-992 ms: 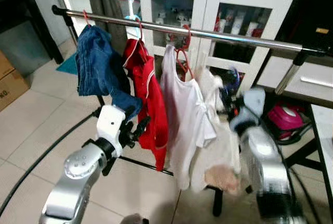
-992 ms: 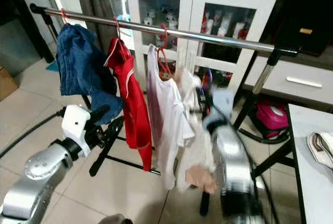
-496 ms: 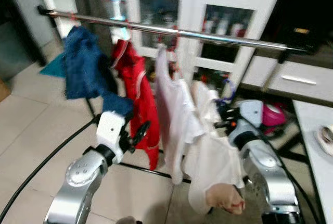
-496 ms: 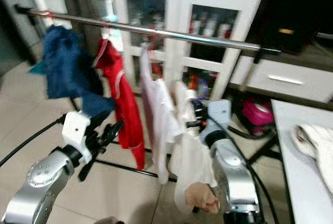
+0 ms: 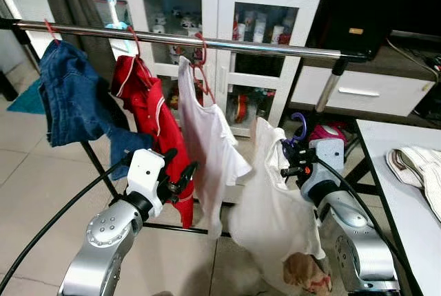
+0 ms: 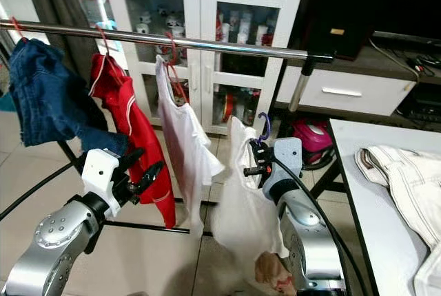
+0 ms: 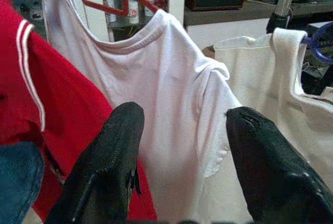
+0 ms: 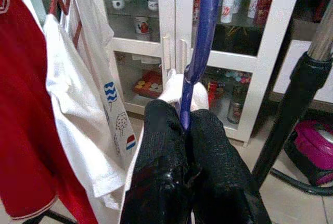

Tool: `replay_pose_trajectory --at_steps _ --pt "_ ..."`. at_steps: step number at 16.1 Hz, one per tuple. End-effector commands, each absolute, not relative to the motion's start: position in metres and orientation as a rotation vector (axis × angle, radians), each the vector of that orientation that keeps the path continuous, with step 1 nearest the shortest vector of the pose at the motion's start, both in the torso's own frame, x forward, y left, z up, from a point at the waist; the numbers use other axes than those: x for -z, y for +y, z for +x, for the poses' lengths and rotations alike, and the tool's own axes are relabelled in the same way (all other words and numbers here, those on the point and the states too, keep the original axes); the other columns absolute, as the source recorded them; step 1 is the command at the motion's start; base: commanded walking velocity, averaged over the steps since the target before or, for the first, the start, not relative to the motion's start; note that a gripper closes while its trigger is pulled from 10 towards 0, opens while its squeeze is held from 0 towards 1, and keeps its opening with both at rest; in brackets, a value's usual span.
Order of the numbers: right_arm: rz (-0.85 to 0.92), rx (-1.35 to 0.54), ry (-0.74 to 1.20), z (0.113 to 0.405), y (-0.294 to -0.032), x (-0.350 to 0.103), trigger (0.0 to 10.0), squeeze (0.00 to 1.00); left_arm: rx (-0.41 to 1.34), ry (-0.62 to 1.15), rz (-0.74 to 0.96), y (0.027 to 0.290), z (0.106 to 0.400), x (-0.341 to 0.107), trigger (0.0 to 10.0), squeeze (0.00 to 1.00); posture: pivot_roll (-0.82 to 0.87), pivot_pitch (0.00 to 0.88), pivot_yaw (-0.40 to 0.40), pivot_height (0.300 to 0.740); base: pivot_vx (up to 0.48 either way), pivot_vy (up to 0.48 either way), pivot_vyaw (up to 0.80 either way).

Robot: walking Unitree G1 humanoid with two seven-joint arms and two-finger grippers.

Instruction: Hang hanger

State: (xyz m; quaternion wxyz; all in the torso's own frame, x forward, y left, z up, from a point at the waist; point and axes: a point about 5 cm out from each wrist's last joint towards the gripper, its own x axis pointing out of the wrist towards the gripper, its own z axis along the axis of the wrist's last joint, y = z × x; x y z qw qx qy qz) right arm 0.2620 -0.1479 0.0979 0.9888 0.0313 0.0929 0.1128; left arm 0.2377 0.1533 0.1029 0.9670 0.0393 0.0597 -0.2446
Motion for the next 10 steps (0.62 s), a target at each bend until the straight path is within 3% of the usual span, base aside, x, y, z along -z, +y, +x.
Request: replay_pose_trajectory --at_steps 1,10 --pt "0.073 -0.226 0.163 0.2618 -0.1475 -0.1051 10.0 0.0 0.503 0.101 0.084 0.153 0.2385 -0.1082 10.0 0.0 0.0 0.0 -0.015 0.74 0.0 0.0 -0.47" --pt "0.078 -0.222 0.18 0.2623 -0.1468 -0.1057 10.0 0.0 0.509 0.097 0.086 0.1522 0.2405 -0.1086 10.0 0.0 0.0 0.0 -0.013 0.74 -0.236 0.0 0.0"
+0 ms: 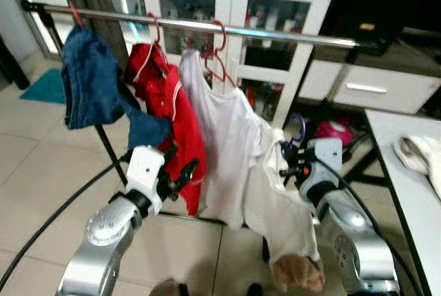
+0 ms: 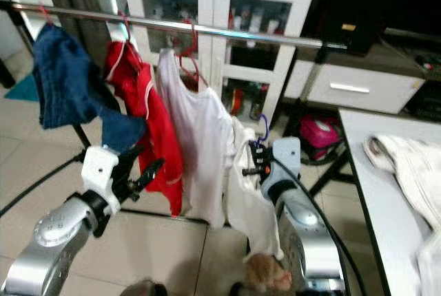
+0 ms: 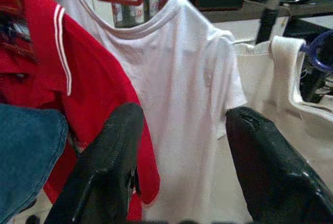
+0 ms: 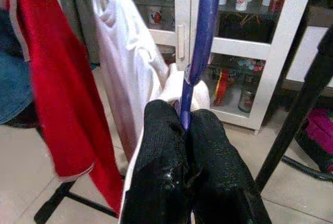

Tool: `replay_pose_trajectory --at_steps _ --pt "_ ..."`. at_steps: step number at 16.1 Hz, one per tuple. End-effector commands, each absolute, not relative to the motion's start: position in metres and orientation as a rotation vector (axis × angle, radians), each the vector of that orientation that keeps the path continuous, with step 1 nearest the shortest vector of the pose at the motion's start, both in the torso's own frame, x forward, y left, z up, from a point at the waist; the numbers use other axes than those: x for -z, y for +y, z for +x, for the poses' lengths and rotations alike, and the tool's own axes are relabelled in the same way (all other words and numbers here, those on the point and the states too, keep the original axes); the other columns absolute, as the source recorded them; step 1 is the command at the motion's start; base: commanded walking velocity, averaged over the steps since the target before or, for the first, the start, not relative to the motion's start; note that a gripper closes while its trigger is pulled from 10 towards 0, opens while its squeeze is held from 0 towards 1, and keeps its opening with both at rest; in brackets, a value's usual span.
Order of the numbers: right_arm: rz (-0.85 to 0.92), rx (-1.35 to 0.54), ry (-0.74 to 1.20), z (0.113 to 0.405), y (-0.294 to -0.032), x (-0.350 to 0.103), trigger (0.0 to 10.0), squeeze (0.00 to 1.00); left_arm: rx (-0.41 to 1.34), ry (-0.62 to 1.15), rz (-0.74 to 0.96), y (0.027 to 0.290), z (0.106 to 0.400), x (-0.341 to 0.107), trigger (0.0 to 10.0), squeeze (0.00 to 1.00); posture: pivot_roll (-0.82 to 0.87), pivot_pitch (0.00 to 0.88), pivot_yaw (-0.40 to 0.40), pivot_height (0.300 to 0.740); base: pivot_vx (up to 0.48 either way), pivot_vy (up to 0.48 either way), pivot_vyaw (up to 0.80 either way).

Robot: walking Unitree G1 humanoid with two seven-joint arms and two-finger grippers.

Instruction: Hang hanger

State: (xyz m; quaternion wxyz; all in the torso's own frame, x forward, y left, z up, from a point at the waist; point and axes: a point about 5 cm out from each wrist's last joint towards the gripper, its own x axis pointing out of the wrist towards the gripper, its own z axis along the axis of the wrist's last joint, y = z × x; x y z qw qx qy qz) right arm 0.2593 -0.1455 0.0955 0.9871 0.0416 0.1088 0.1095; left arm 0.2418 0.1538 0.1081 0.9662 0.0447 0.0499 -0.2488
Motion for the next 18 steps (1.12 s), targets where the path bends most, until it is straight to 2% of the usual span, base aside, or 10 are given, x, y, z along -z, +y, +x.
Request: replay_pose_trajectory --at_steps 1,7,10,11,12,14,16,17,18 --pt "0.078 -0.223 0.18 0.262 -0.147 -0.106 10.0 0.0 0.509 0.096 0.086 0.152 0.24 -0.109 10.0 0.0 0.0 0.0 -0.013 0.74 -0.255 0.0 0.0" --pt "0.063 -0.243 0.185 0.262 -0.146 -0.107 10.0 0.0 0.514 0.095 0.087 0.152 0.242 -0.109 10.0 0.0 0.0 0.0 -0.011 0.74 -0.166 0.0 0.0" --pt "-0.015 -0.376 0.17 0.262 -0.137 -0.113 10.0 0.0 0.551 0.114 0.119 0.149 0.245 -0.107 10.0 0.0 0.0 0.0 -0.013 0.74 0.0 0.0 0.0" --pt "-0.017 -0.446 0.166 0.261 -0.132 -0.117 3.1 0.0 0.574 0.103 0.098 0.147 0.247 -0.109 10.0 0.11 -0.01 0.0 -0.015 0.74 0.0 0.0 0.0" --pt "-0.017 -0.502 0.164 0.26 -0.127 -0.12 0.0 0.0 0.616 0.111 0.068 0.141 0.25 -0.111 10.0 1.0 -0.01 0.0 -0.017 0.74 0.0 0.0 0.0" --pt "-0.037 -0.59 0.149 0.258 -0.12 -0.126 0.0 0.0 0.679 0.119 0.054 0.128 0.256 -0.114 10.0 1.0 -0.01 0.0 -0.017 0.74 0.0 0.0 0.0" --pt "-0.035 -0.641 0.137 0.259 -0.114 -0.13 0.0 0.0 0.672 0.159 0.049 0.12 0.264 -0.111 10.0 1.0 -0.02 0.0 -0.018 0.74 0.0 0.0 0.0" --pt "-0.032 -0.662 0.126 0.26 -0.111 -0.133 0.0 0.0 0.716 0.188 -0.003 0.107 0.266 -0.109 10.0 0.06 -0.02 0.0 -0.018 0.74 0.0 0.0 0.0" --pt "-0.029 -0.668 0.123 0.261 -0.11 -0.133 0.0 0.0 0.715 0.203 -0.013 0.104 0.266 -0.108 10.0 0.0 -0.02 0.0 -0.017 0.74 0.0 0.0 0.0"
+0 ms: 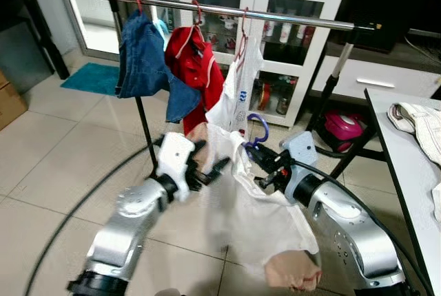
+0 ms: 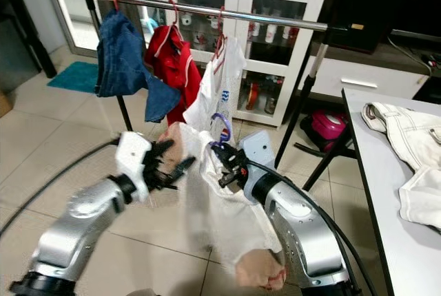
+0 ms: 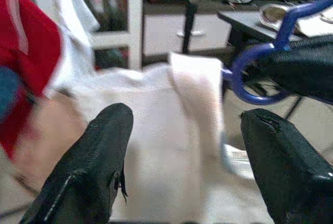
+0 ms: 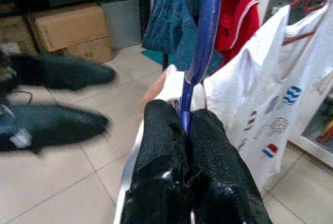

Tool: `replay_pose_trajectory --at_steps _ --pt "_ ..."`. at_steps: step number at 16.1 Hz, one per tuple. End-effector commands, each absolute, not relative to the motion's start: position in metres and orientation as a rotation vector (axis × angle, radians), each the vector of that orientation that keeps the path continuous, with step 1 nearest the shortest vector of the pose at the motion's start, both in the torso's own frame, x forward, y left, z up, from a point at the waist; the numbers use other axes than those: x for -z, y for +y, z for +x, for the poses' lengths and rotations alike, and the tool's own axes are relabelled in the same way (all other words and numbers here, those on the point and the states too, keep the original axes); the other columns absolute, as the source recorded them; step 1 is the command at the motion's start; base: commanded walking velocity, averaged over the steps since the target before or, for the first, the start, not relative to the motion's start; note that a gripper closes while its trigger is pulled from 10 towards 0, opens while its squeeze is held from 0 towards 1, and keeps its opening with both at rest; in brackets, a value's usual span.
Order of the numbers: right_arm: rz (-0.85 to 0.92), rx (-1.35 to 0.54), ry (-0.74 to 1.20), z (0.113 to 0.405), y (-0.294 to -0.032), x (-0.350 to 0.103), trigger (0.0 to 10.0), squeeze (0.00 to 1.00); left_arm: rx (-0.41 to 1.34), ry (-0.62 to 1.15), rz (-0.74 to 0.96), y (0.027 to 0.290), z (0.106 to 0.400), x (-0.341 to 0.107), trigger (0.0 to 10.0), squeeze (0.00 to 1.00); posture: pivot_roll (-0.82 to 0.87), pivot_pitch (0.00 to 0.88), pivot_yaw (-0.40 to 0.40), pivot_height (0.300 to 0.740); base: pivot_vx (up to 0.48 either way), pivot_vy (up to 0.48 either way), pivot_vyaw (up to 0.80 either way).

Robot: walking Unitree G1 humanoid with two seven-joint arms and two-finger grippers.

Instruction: Hang hanger

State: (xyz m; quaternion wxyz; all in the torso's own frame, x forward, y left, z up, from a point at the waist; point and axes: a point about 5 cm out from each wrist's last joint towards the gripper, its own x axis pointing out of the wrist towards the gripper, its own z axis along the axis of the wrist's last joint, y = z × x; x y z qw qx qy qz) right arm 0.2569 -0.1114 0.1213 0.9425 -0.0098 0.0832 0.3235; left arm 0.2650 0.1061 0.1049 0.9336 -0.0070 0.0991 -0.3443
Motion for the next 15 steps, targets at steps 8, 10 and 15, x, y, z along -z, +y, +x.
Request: replay_pose_trajectory --at_steps 8,10,15 --pt "0.036 -0.752 0.083 0.26 -0.097 -0.142 0.0 0.0 0.685 0.256 -0.012 0.101 0.271 -0.101 0.0 0.0 -0.02 0.0 -0.015 0.74 0.0 0.0 0.0" --pt "0.045 -0.759 0.081 0.259 -0.096 -0.142 0.0 0.0 0.7 0.257 -0.032 0.099 0.27 -0.101 0.0 0.0 -0.02 0.0 -0.012 0.74 0.0 0.0 0.0" --pt "0.096 -0.824 0.059 0.252 -0.091 -0.147 0.0 0.0 0.707 0.261 -0.049 0.099 0.271 -0.099 0.0 0.0 -0.02 0.0 -0.003 0.74 0.0 0.0 0.0"
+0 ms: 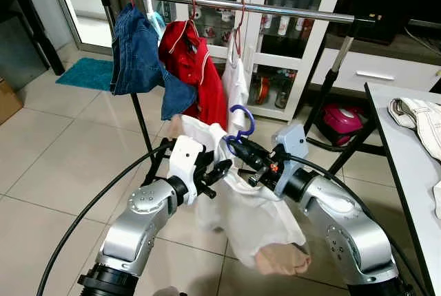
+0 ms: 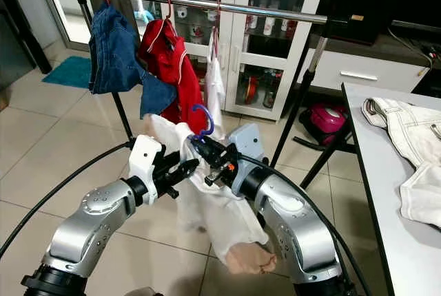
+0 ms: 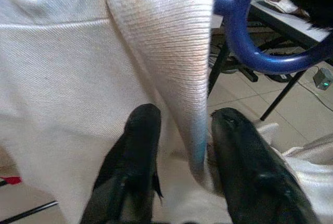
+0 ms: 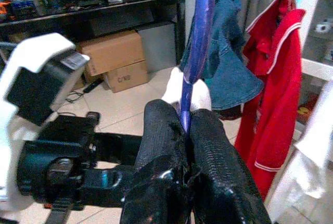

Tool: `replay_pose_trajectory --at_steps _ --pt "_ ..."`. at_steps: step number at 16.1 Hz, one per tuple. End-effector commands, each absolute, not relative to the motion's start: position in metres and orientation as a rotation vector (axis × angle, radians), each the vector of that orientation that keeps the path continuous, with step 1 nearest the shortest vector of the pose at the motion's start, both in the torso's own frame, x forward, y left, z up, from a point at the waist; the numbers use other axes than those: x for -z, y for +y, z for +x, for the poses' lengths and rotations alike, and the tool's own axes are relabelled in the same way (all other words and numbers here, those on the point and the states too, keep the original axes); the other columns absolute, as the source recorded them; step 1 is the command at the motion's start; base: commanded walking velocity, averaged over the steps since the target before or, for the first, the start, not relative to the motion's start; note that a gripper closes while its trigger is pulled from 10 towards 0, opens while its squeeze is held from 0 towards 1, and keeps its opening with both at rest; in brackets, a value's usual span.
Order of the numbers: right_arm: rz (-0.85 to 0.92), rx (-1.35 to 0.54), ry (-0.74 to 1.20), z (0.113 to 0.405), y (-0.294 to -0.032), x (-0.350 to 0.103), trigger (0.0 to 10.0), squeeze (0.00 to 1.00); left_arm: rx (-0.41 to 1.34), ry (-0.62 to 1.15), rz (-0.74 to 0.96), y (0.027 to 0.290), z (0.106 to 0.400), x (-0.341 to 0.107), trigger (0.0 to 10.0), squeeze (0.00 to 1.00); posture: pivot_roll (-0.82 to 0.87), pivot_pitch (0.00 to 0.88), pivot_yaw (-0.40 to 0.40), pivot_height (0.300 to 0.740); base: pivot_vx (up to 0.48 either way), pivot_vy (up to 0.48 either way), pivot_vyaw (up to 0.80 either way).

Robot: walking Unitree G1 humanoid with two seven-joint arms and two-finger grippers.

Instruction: Hang hanger

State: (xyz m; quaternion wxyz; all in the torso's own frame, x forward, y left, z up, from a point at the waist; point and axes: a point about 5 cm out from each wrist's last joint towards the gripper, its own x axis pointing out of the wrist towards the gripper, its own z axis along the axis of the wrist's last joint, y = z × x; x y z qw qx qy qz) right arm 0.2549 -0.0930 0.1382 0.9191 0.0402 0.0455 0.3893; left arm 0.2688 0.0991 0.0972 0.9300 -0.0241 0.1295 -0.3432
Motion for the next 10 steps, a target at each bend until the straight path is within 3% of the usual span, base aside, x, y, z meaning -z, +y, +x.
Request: replay_pose_trajectory --at_steps 1,7,10 --pt "0.099 -0.83 0.055 0.252 -0.091 -0.148 0.0 0.0 0.704 0.269 -0.053 0.099 0.271 -0.098 0.0 0.0 -0.03 0.0 0.0 0.74 0.0 0.0 0.0" --pt "0.119 -0.817 0.053 0.253 -0.09 -0.149 0.0 0.0 0.656 0.222 -0.075 0.106 0.277 -0.101 0.0 0.0 -0.02 0.0 -0.002 0.74 0.0 0.0 0.0" --pt "-0.059 -0.641 0.111 0.268 -0.104 -0.134 0.0 0.0 0.675 0.155 -0.07 0.107 0.27 -0.114 0.0 0.0 -0.01 0.0 -0.007 0.74 0.0 0.0 0.0"
